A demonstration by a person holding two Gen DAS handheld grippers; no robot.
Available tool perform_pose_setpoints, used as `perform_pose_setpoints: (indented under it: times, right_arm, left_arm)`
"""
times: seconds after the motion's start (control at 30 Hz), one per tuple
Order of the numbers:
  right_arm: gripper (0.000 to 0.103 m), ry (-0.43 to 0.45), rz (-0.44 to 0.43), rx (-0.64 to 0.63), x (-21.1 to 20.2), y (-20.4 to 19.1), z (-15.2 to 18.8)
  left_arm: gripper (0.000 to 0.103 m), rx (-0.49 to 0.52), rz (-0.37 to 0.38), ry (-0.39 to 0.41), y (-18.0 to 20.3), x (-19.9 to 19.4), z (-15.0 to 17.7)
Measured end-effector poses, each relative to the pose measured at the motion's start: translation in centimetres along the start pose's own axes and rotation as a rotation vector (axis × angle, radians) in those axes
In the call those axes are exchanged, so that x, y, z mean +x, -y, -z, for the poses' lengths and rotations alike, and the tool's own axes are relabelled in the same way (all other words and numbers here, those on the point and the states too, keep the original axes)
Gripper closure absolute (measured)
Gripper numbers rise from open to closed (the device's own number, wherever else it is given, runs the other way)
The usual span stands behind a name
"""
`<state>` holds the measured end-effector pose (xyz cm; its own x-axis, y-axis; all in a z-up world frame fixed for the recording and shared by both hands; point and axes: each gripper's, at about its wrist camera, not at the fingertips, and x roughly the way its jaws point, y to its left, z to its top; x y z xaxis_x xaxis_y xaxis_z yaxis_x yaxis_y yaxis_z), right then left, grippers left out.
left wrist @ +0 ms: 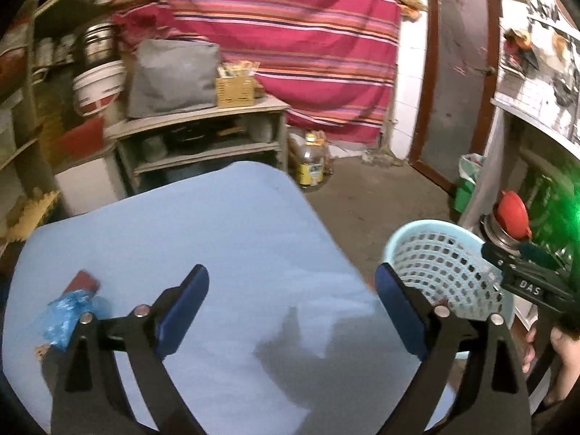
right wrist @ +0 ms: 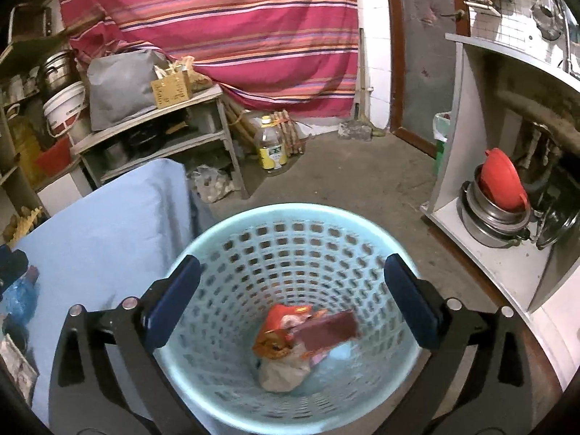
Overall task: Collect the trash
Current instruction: 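Move both open grippers back over the table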
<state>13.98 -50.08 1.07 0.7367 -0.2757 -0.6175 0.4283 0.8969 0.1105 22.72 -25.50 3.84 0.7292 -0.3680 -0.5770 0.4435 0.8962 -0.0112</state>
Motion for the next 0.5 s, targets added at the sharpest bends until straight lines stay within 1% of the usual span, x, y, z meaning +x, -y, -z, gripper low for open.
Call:
perform_pose_setpoints:
  times: [0.1, 0.13, 0.23, 0.33, 0.37, 0.4, 0.5]
  right_arm:
    - [0.004, -0.003, -0.074, -0.019, -0.8, -3.5, 0.9]
    - [0.004, -0.004, -0.118, -0.053, -1.2, -5.5, 1.4]
    - [0.004, 0.009, -0.175, -0.157, -2.0, -10.0, 2.7]
    - [0.004, 0.031, -0.184, -0.290, -2.4, -14.6, 4.2]
    - [0.004, 0.031, -0.183, -0.313, -2.3, -15.5, 4.4]
    - [0.004, 0.030, -0.184, -0.332, -2.1, -16.4, 4.6]
    - [0.004, 0.002, -0.194, -0.337, -1.0, -17.8, 5.2]
  left_arm:
    - [0.009, 0.000, -0.059, 0.023, -3.5, -2.1, 1.2]
    - [0.008, 0.004, -0.082, 0.030, -4.4, -2.7, 1.5]
    - [0.007, 0.007, -0.159, 0.037, -8.1, -4.8, 2.9]
    - [0.006, -0.021, -0.211, 0.014, -12.3, -6.5, 4.7]
    - [0.006, -0.035, -0.222, 0.002, -13.6, -7.0, 5.5]
    - [0.006, -0.055, -0.233, -0.015, -15.3, -7.6, 6.5]
    - [0.006, -0.093, -0.253, -0.047, -18.3, -8.7, 8.9]
